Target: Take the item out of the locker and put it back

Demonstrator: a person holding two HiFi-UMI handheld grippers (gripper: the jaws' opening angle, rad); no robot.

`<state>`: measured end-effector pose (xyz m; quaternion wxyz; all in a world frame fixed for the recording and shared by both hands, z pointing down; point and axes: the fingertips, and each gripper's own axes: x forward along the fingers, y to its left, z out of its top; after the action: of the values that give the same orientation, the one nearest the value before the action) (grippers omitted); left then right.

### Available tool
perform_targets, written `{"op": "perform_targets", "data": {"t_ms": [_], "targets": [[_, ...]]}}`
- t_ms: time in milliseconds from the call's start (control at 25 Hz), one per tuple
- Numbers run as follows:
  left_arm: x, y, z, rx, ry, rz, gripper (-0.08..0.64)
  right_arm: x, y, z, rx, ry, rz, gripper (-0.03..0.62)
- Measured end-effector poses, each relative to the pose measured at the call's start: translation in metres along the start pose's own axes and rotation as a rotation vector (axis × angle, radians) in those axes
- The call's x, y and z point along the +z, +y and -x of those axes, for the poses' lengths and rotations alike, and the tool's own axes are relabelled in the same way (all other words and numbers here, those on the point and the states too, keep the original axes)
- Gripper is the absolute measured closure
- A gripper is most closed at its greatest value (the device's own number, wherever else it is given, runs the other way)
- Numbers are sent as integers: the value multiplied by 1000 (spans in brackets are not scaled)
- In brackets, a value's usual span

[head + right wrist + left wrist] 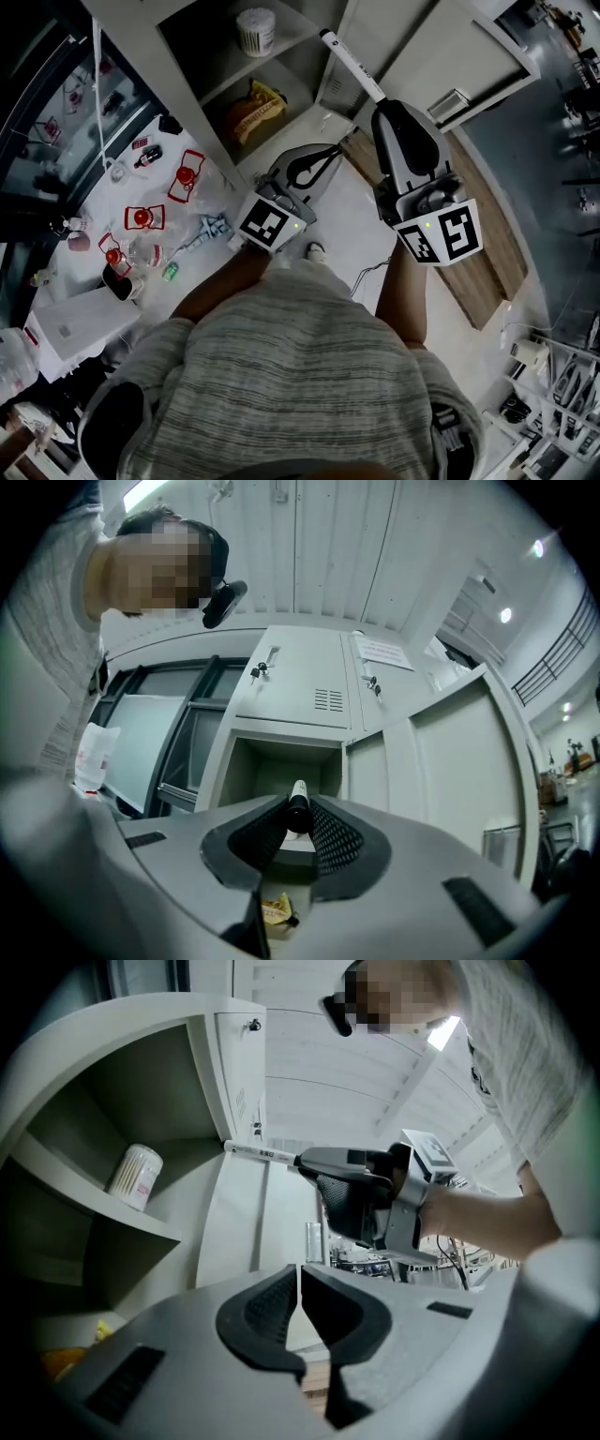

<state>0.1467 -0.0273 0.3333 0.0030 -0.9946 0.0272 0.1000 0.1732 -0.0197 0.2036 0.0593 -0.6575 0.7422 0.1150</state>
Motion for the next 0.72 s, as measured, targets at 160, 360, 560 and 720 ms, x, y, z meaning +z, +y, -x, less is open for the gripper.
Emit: {"op": "perform_targets", "data": {"t_ms": [160, 360, 560, 720], "targets": [[1, -9, -8, -24, -3, 7, 542, 6, -7, 12, -27, -4, 9, 511], [2, -15, -12, -37, -2, -1, 543, 9, -10, 17, -30, -7, 14, 511], [2, -8, -10, -14, 0, -10, 543, 6, -7, 8, 3, -11, 5, 511], [5, 4, -6, 25, -4, -17, 542, 0, -2, -8, 49, -5, -9, 511]]}}
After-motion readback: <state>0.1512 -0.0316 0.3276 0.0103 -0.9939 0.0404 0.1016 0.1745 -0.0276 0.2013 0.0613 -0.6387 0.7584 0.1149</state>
